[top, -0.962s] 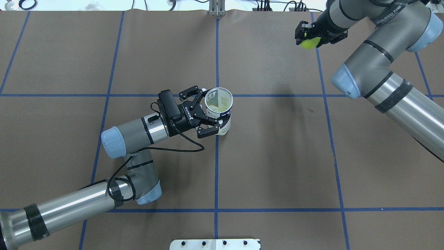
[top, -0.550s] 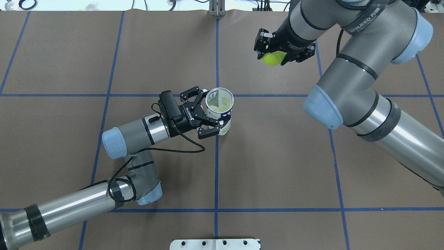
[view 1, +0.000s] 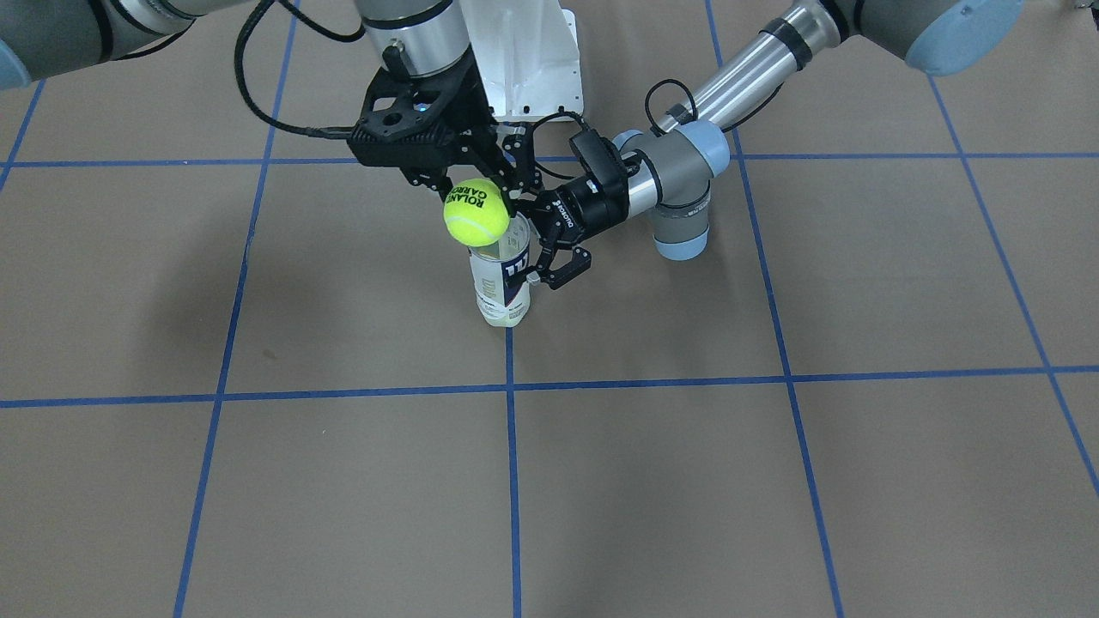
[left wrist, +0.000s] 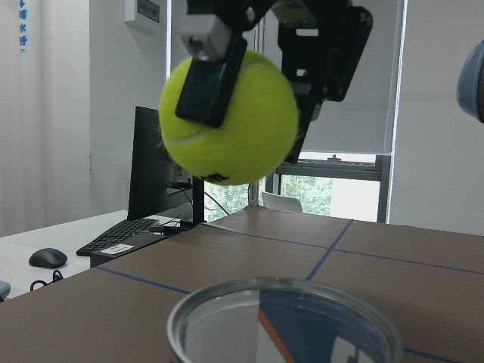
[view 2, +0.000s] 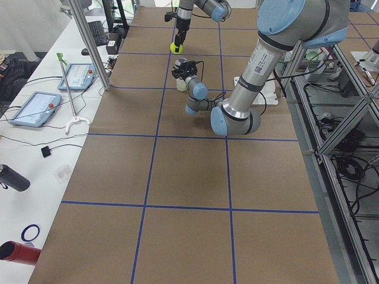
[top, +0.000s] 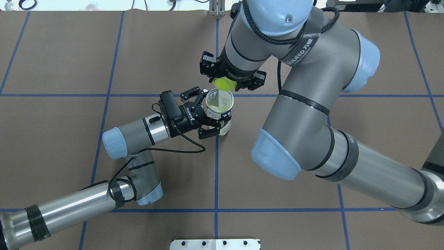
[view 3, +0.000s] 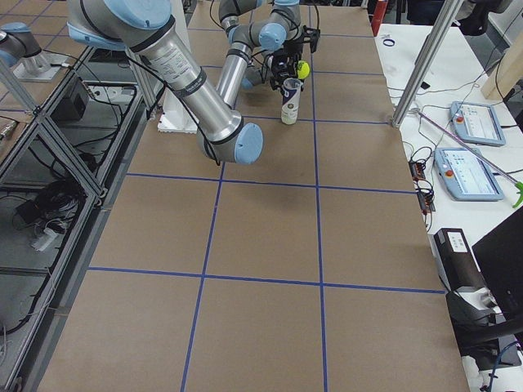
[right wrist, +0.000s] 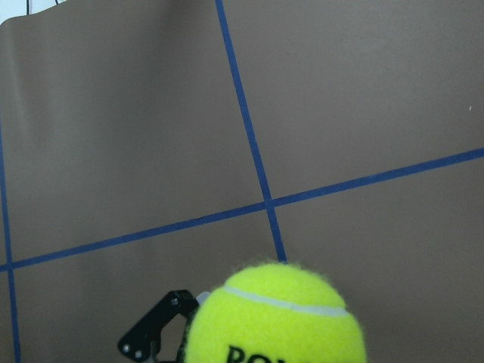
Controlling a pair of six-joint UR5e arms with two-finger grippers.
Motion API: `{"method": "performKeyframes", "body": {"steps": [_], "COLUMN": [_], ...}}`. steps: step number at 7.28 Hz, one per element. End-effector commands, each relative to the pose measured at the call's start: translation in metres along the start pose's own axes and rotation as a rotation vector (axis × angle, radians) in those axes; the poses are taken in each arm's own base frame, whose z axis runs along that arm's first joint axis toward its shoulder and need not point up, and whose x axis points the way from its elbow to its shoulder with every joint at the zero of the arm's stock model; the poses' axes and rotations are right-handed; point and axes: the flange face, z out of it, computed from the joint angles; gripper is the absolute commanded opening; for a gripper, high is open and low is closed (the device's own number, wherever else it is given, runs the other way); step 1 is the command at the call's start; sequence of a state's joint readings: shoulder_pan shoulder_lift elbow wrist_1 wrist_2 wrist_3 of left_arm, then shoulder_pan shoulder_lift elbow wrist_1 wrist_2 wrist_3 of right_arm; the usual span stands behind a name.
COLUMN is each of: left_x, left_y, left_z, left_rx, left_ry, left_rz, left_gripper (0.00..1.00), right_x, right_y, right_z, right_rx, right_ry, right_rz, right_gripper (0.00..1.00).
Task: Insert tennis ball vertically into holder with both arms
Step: 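Position the ball above the can's open top and open the right gripper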
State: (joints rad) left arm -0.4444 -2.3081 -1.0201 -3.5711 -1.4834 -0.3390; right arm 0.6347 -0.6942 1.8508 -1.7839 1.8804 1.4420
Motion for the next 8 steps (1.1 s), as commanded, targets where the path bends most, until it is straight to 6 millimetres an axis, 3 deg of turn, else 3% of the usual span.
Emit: {"method": "performKeyframes", "body": {"steps": [1,2,3,8], "left_x": [0.002,0.003,0.004,0.004], "left_y": [0.001,0.0,0.001,0.001], "left_z": [0.001,0.001,0.001,0.001], "left_rx": [-0.002,-0.001,-0.001,0.0], "left_ry": [0.002,0.003,0.004,0.005], "left_rz": [-0.001,-0.002,-0.003,-0.003], "left_gripper": [0.99,0.99,0.99,0.99], "right_x": [-0.011,-0.01,-0.01,-0.009], "right_y": [0.025,0.024,0.025,0.026], "right_z": [0.007,0.008,0.003,-0.005], "right_rx": [0.003,0.005,0.018,0.016], "right_ry": [0.03,0.031,0.023,0.012], "right_rz": [-0.004,-0.004,-0.008,-0.029], "right_gripper": [0.0,0.58,1.0,1.0]}}
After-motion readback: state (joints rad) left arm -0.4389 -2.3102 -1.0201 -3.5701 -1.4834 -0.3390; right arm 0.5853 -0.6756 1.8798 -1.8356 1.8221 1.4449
